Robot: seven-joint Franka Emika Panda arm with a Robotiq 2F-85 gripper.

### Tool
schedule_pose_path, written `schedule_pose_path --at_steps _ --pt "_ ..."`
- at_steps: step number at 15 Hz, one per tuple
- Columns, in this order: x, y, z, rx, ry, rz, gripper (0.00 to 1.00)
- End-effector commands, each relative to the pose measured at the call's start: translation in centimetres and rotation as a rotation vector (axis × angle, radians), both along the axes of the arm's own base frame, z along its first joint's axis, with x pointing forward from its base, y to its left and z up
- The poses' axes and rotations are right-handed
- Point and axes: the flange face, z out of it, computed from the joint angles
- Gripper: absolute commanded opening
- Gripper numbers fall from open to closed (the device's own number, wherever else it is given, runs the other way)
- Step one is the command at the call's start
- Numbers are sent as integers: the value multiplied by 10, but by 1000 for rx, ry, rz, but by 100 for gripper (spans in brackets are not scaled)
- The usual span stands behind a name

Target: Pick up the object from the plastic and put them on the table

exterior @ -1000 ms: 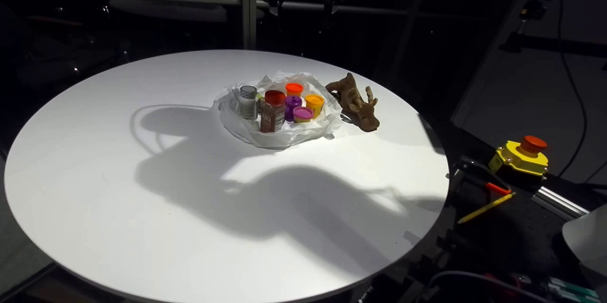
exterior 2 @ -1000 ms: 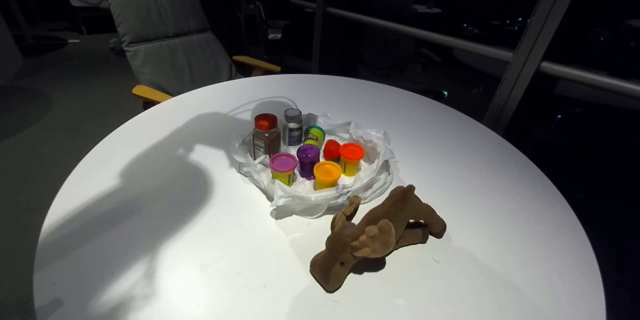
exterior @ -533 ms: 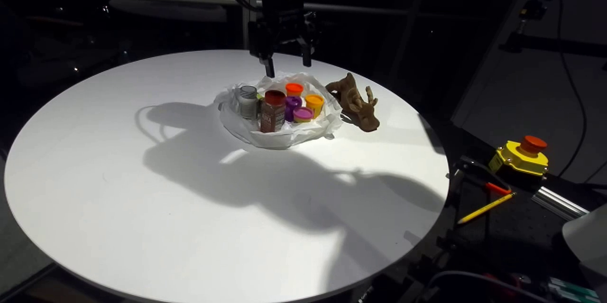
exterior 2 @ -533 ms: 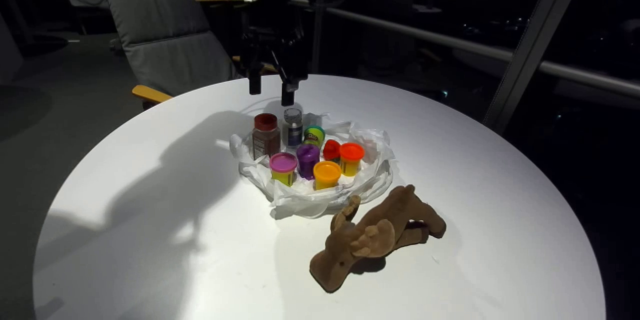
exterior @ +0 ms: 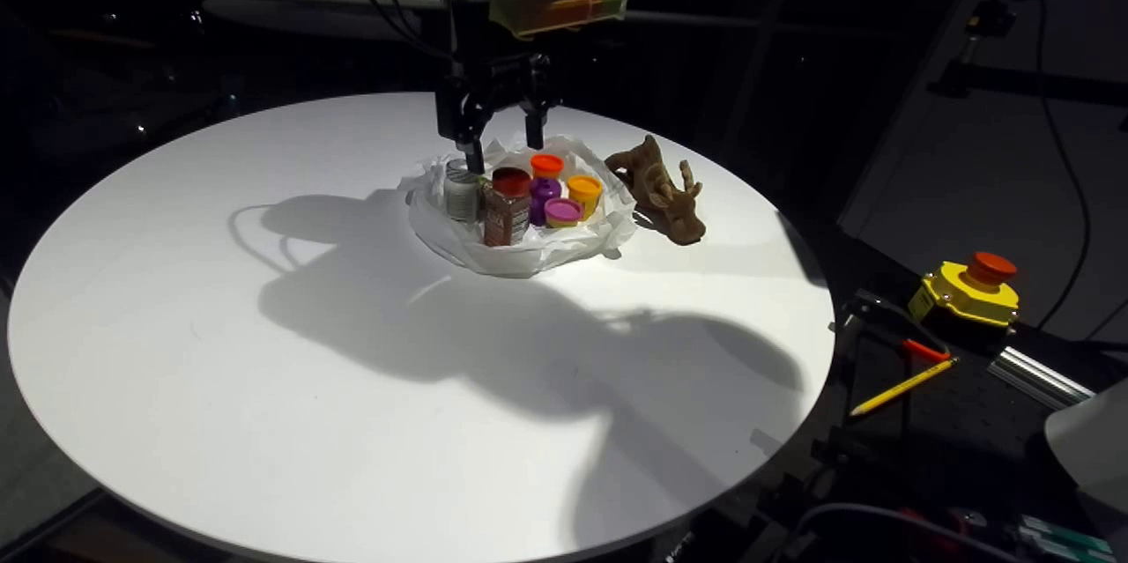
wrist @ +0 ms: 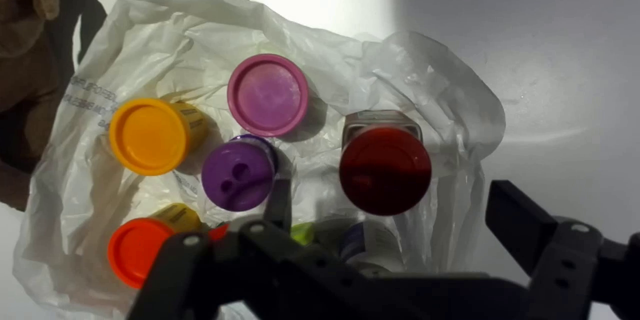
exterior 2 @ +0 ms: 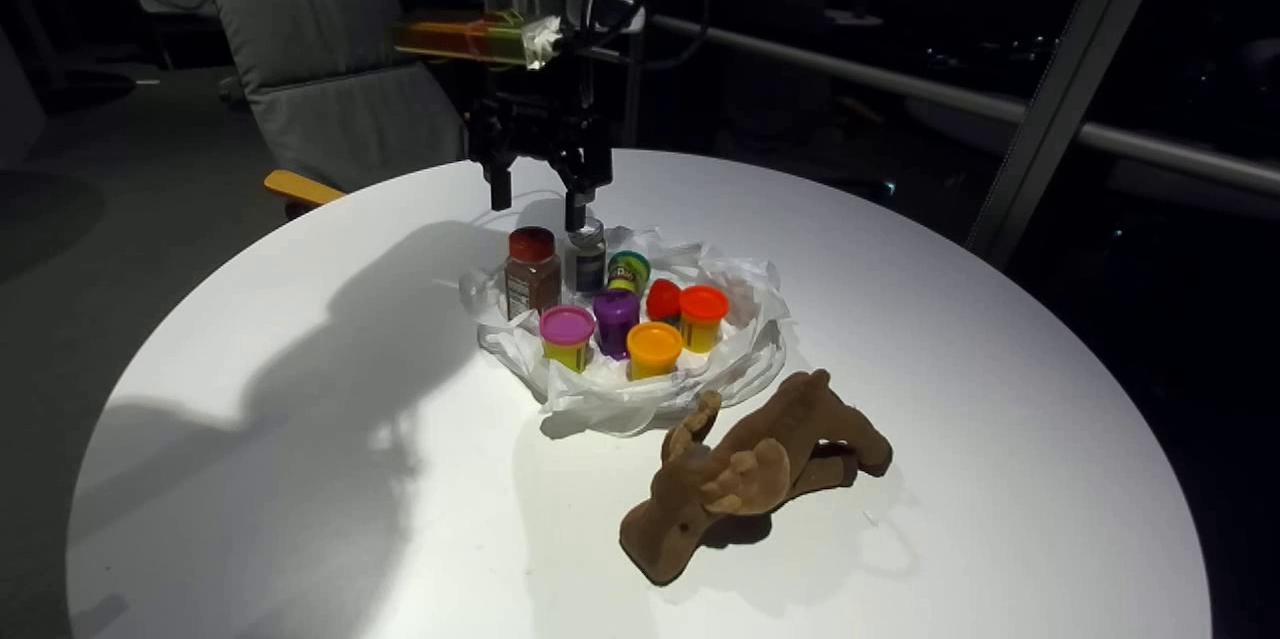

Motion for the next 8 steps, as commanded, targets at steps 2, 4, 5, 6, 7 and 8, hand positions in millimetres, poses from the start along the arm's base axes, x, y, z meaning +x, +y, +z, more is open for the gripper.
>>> schedule_pose_path --at_steps 2,4,5,6,7,8 --pt "5 10 -7 5 1 58 100" --pt "6 11 -16 4 20 70 100" --pt "5 13 -19 6 31 75 99" --pt "4 13 -24 4 41 79 78" --pt "4 13 -27 0 46 82 74" --pt "4 13 -30 -2 51 84 70"
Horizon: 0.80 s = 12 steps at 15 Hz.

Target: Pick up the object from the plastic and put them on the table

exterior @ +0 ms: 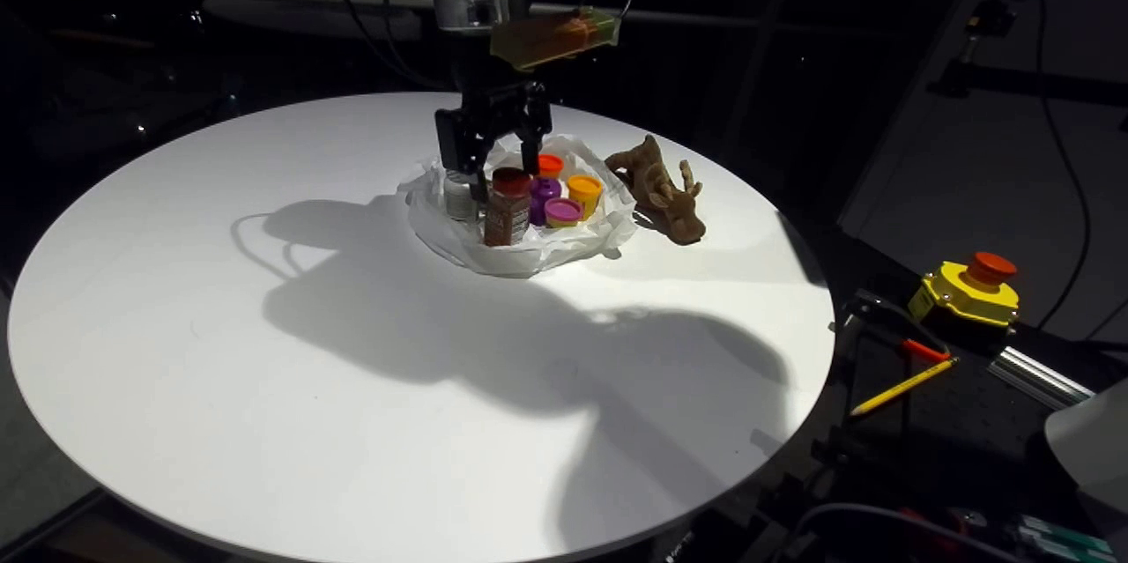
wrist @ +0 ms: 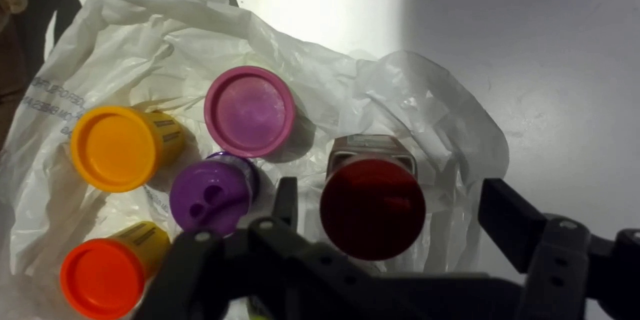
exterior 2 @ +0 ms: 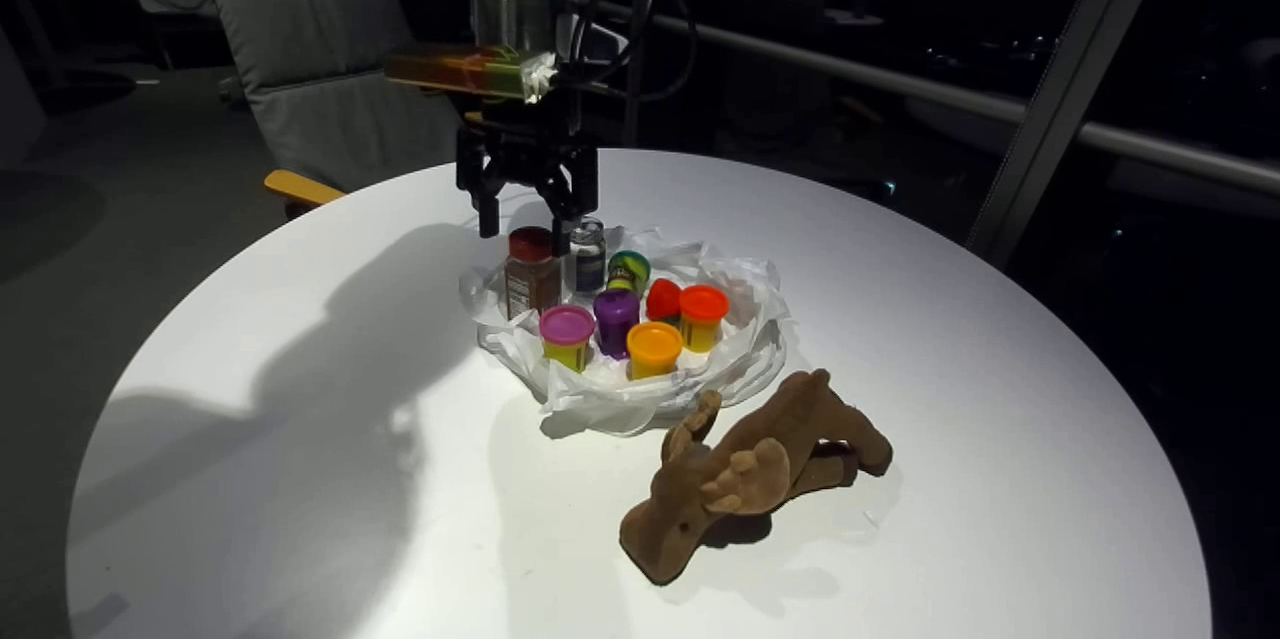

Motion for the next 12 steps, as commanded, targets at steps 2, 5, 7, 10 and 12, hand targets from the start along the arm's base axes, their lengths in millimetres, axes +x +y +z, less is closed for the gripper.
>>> schedule_pose_path --at_steps 2,5,7,10,12 --pt "8 4 -8 -12 12 19 54" --pt "7 3 -7 -25 9 5 30" --pt "4 3 0 -41 -4 -19 25" --pt "-1 12 26 -61 -42 -52 25" --pt "-5 29 49 -63 -66 -56 25"
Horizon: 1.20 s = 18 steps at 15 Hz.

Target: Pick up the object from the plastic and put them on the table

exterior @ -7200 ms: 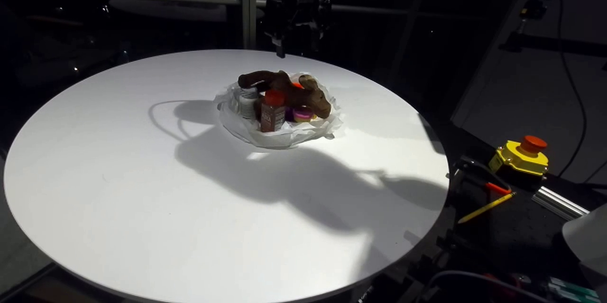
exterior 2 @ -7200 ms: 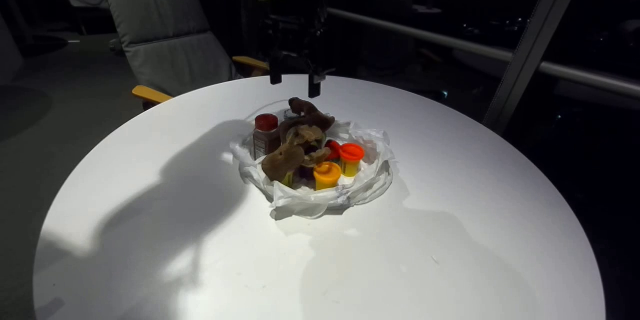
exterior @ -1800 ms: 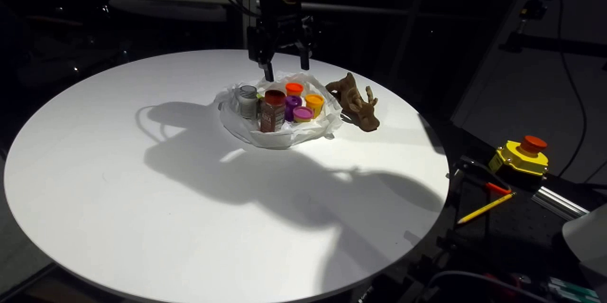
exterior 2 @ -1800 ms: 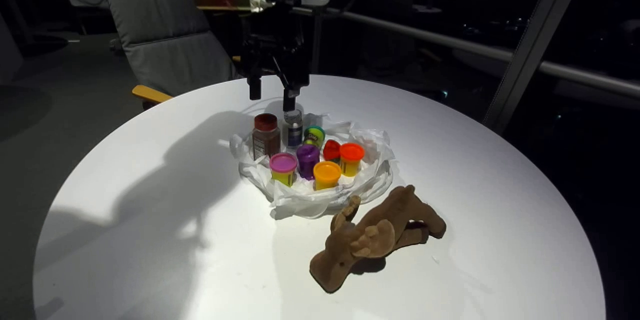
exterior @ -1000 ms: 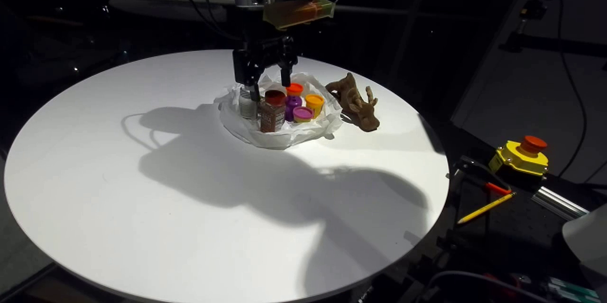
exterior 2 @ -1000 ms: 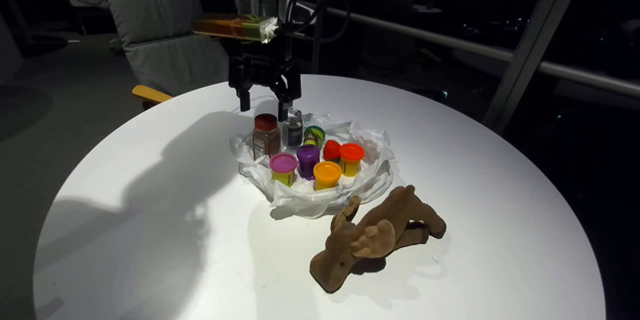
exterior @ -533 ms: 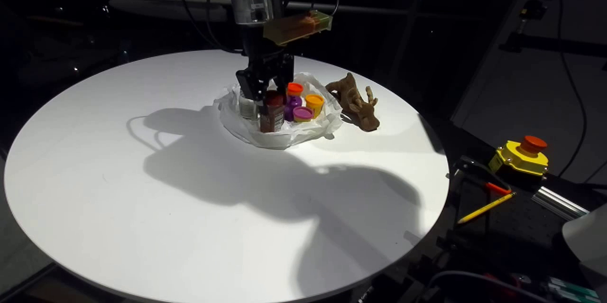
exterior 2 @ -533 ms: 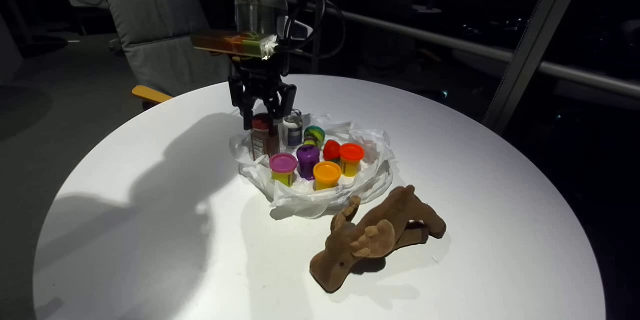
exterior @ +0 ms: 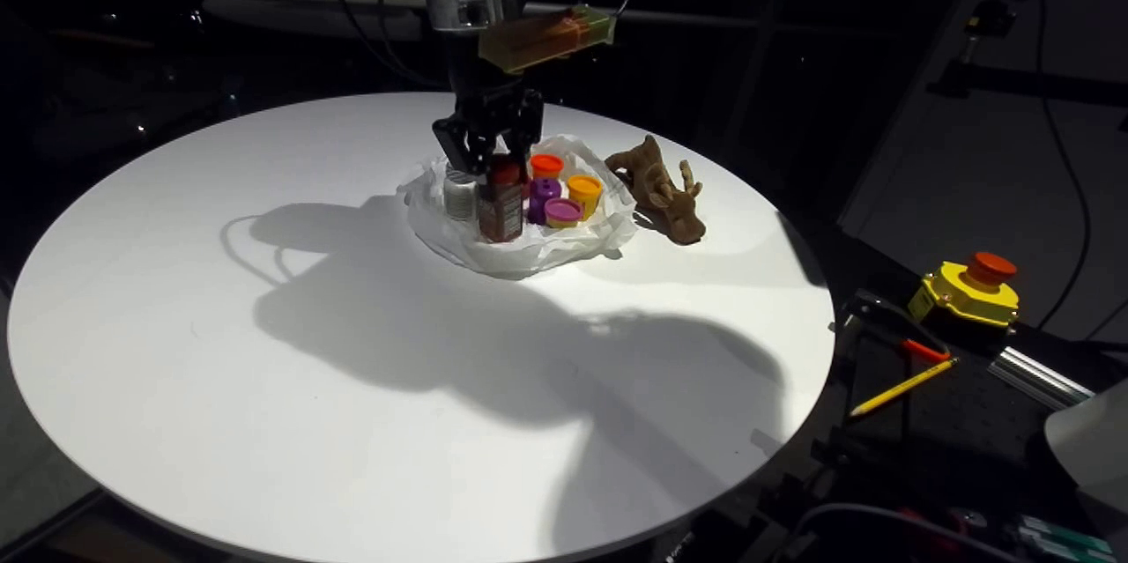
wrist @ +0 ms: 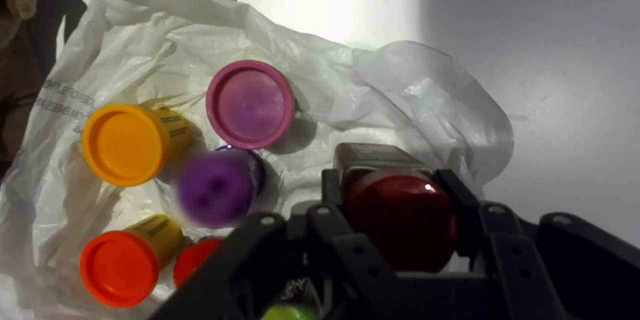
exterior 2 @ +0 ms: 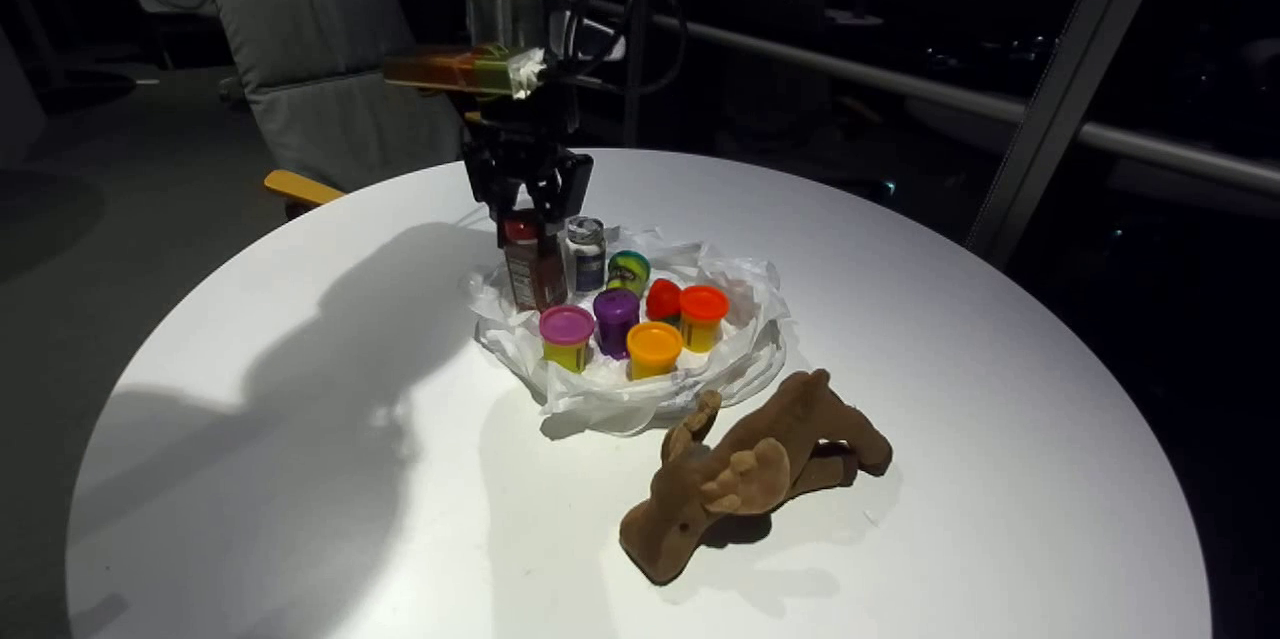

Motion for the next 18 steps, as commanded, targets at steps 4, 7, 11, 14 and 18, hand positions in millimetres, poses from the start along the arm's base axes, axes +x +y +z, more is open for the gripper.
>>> schedule_pose_path --at_steps 4,7,11,14,18 --pt "-9 79 81 22 -52 11 25" --pt "0 113 71 56 -48 22 25" --pt "14 133 26 84 -49 -10 25" --pt "20 141 -7 93 -49 -32 25" --pt "27 147 -20 101 -57 -44 25"
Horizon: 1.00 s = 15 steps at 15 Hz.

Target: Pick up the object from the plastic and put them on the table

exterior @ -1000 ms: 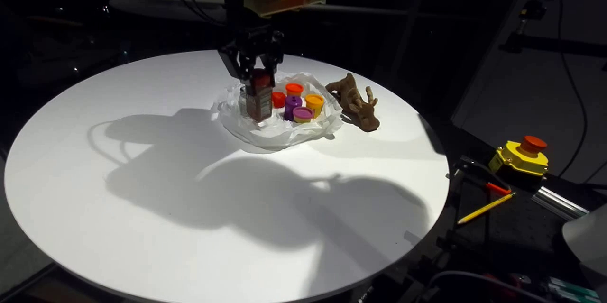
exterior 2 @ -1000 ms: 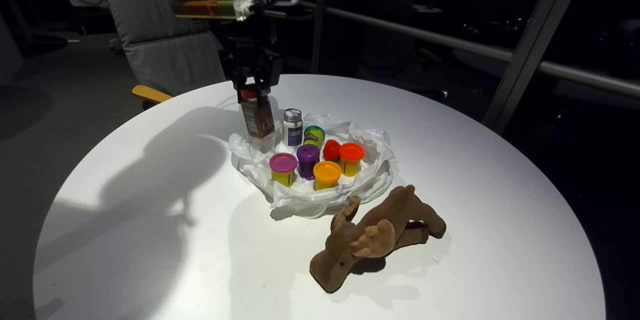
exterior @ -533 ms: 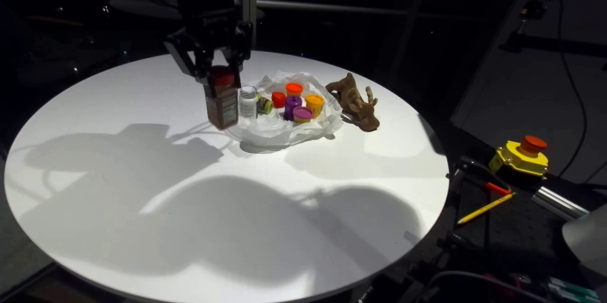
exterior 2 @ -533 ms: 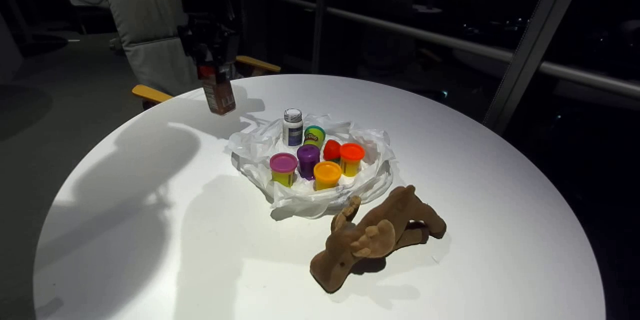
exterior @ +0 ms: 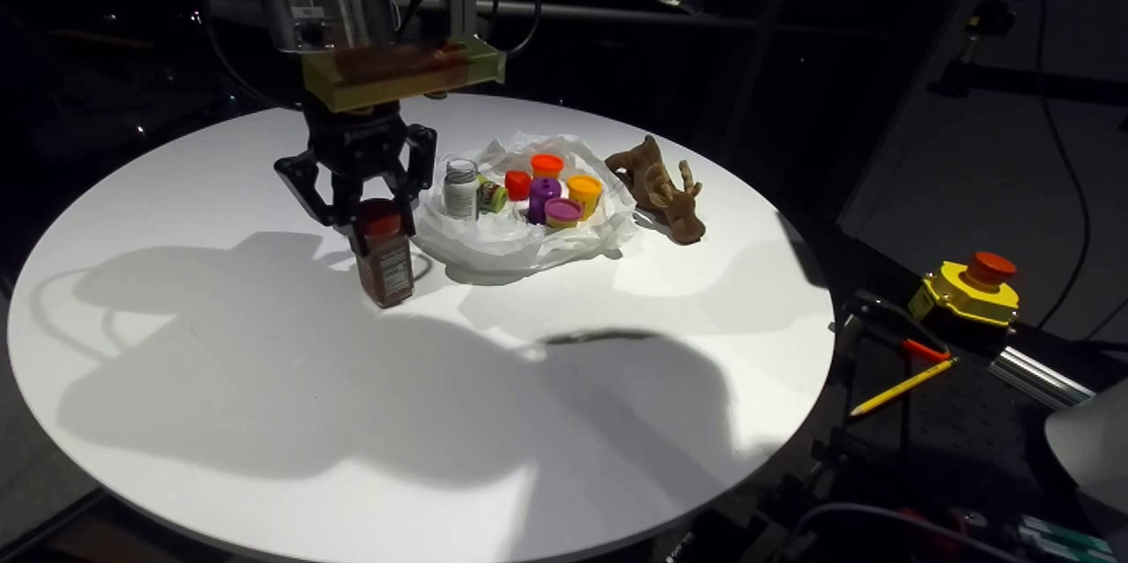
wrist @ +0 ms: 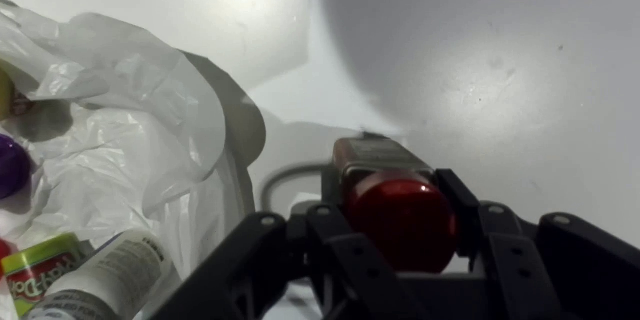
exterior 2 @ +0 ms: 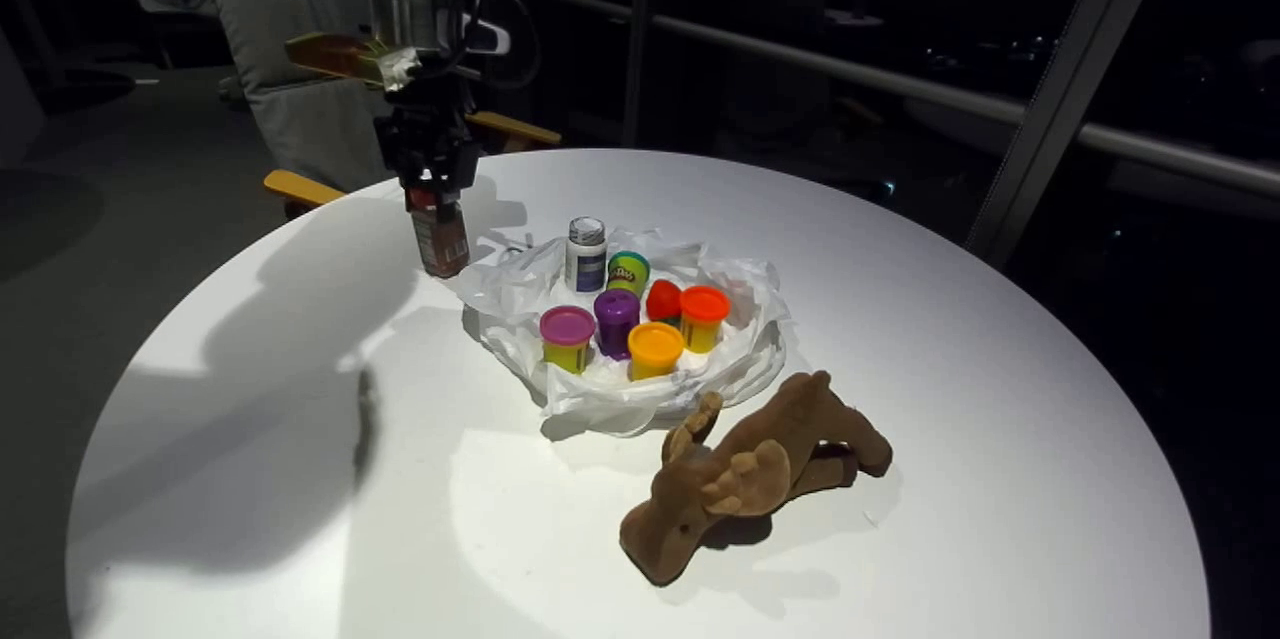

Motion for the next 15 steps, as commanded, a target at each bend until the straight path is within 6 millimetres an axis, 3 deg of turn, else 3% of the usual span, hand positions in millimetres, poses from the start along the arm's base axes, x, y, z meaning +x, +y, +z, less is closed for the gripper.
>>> schedule_pose_path --at_steps 1,2,3,4,7,11,15 --pt "11 12 -4 22 -21 -24 25" --pt "12 14 -1 20 -25 -24 28" --pt "12 15 2 20 -32 -27 75" --pt "12 14 5 14 -40 -30 76" --pt "11 7 23 21 -77 -75 97" --pt "21 -17 48 14 -167 -172 100" --pt "37 -62 56 -20 -180 -299 100"
